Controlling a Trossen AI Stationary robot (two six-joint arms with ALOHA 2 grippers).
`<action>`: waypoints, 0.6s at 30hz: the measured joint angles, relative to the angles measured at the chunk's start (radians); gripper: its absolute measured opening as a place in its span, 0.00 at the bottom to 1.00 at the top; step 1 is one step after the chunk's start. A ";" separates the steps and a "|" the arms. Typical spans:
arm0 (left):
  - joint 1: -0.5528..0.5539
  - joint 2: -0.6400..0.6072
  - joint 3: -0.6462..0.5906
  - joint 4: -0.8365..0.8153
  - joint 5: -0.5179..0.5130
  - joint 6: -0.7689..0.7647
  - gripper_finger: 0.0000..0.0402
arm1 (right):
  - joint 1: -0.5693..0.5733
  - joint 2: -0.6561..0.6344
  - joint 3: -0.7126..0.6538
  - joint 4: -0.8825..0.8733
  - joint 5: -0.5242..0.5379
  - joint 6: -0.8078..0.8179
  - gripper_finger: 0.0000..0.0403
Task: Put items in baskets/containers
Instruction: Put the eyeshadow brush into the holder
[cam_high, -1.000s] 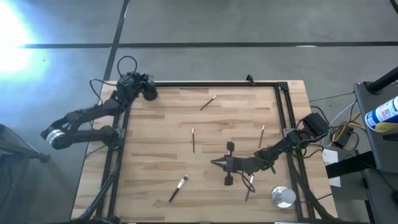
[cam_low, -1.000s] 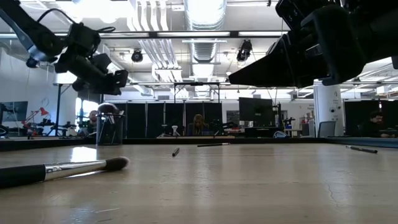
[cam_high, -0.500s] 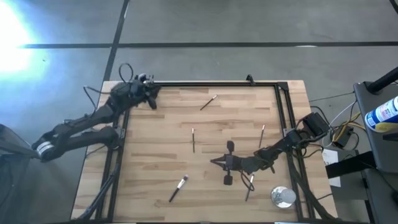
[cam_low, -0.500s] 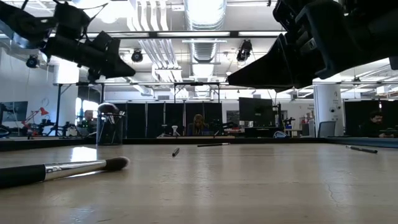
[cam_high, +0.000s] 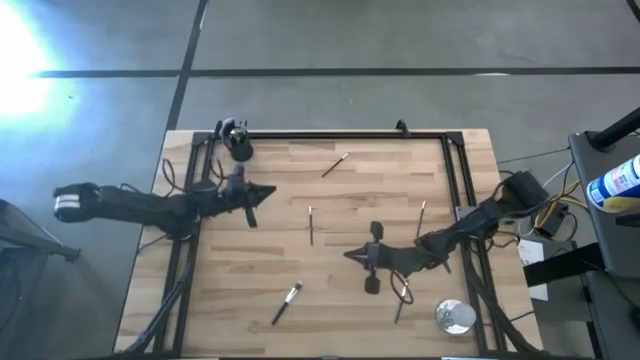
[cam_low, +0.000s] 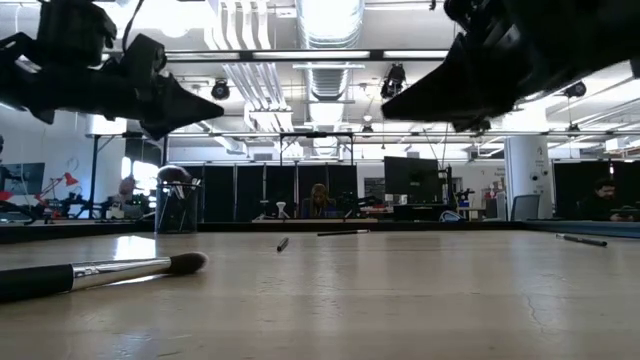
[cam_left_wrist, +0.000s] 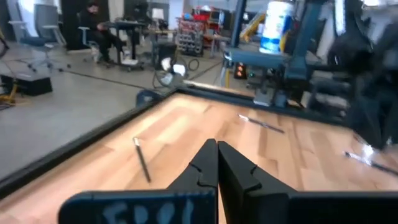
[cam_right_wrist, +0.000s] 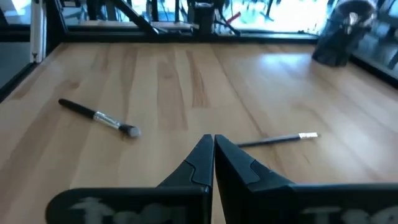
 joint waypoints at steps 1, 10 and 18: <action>-0.013 0.010 -0.002 0.002 -0.004 0.000 0.00 | 0.004 -0.032 0.000 -0.047 0.000 0.026 0.02; -0.027 0.101 -0.003 0.080 -0.012 -0.011 0.00 | 0.103 -0.230 0.116 -0.730 0.002 0.322 0.02; -0.027 0.150 -0.003 0.133 -0.011 -0.024 0.00 | 0.218 -0.201 0.336 -1.284 -0.047 0.809 0.02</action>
